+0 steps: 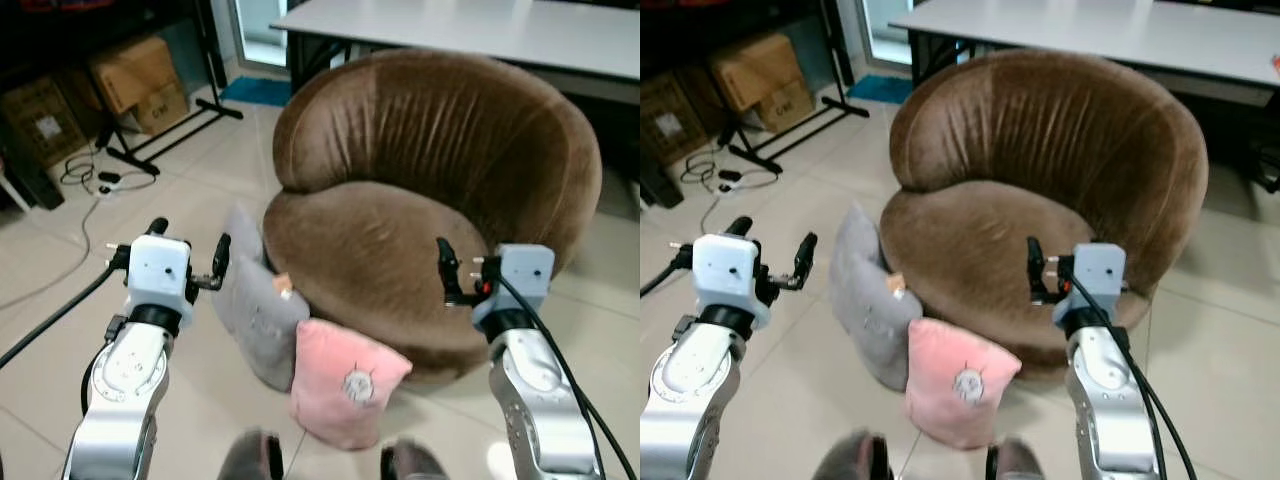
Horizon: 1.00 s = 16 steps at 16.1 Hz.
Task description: Move the pillow to the sofa from floor
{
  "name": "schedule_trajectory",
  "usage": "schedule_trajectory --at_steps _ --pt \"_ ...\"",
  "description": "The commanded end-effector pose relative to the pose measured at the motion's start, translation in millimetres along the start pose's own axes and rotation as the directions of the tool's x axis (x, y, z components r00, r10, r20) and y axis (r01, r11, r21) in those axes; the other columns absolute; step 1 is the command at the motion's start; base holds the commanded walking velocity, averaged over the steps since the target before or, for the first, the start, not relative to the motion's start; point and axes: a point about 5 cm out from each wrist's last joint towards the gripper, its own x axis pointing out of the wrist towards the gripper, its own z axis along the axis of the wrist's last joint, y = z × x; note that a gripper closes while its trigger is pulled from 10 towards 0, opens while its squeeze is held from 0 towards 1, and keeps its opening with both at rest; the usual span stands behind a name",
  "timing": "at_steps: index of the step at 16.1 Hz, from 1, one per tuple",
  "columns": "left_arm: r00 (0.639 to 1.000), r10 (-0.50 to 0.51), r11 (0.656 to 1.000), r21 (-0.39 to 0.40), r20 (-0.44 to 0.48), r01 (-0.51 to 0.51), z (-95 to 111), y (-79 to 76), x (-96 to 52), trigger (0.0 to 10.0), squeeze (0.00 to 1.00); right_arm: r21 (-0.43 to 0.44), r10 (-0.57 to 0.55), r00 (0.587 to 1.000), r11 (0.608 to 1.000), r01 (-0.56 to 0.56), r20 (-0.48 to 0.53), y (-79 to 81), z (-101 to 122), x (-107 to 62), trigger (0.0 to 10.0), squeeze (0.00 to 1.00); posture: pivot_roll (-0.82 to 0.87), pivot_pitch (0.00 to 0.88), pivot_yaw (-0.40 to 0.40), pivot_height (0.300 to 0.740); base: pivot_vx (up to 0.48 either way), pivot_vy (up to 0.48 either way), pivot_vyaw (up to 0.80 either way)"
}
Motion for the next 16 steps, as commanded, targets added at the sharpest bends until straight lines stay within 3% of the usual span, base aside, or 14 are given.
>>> schedule_trajectory --at_steps 1,4,5,6,7,8,9,11,16 --pt "1.0 0.002 1.0 -0.011 -0.005 -0.002 -0.7 1.3 -1.1 10.0 0.0 0.016 0.013 1.0 1.0 -0.013 -0.005 2.6 0.0 0.5 10.0 0.0 -0.04 0.07 0.051 0.613 0.0 0.0 0.0" --pt "1.0 0.011 1.0 -0.012 -0.013 -0.011 -3.7 1.0 -2.7 10.0 0.0 0.017 0.012 1.0 1.0 -0.011 -0.025 3.5 -1.3 1.1 10.0 0.0 -0.04 0.072 0.046 0.609 0.0 0.0 0.0" --pt "1.0 0.013 1.0 -0.011 -0.014 -0.013 -4.3 1.2 -3.0 10.0 0.0 -0.005 -0.008 1.0 1.0 0.007 -0.022 2.0 -0.9 1.5 10.0 0.0 -0.04 0.072 0.045 0.609 0.0 0.0 0.0" --pt "1.0 0.029 1.0 0.012 -0.004 -0.029 -4.6 3.2 -2.8 10.0 0.0 -0.086 -0.028 0.998 0.996 0.032 0.05 0.1 3.9 6.4 10.0 0.0 -0.04 0.073 0.043 0.609 0.0 0.0 0.0" --pt "1.0 0.03 0.999 0.015 0.0 -0.03 -4.5 3.4 -2.6 10.0 0.0 -0.112 -0.034 0.996 0.993 0.043 0.077 -0.2 5.7 7.7 10.0 0.0 -0.04 0.073 0.043 0.609 0.0 0.0 0.0" --pt "1.0 0.023 1.0 0.014 0.004 -0.023 -4.6 3.3 -2.6 10.0 0.0 -0.076 -0.045 0.998 0.996 0.048 0.042 -0.5 3.3 8.5 10.0 0.0 -0.04 0.074 0.042 0.609 0.0 0.0 0.0" --pt "1.0 0.005 1.0 0.009 0.007 -0.005 -5.2 3.0 -3.5 10.0 0.0 0.017 0.011 1.0 1.0 -0.012 0.008 2.7 1.6 7.4 10.0 0.0 -0.04 0.074 0.04 0.609 0.0 0.0 0.0" --pt "1.0 -0.006 1.0 0.004 0.003 0.006 -5.9 2.7 -4.1 10.0 0.0 0.048 0.056 0.998 0.997 -0.056 -0.002 3.9 0.1 5.1 10.0 0.0 -0.04 0.075 0.039 0.609 0.148 0.0 0.0" --pt "1.0 -0.015 1.0 0.002 0.007 0.015 -6.3 2.9 -1.8 10.0 0.0 0.046 -0.027 0.999 0.999 0.027 -0.021 -3.2 -2.7 8.7 10.0 0.0 -0.04 0.075 0.043 0.609 0.313 0.0 0.0"
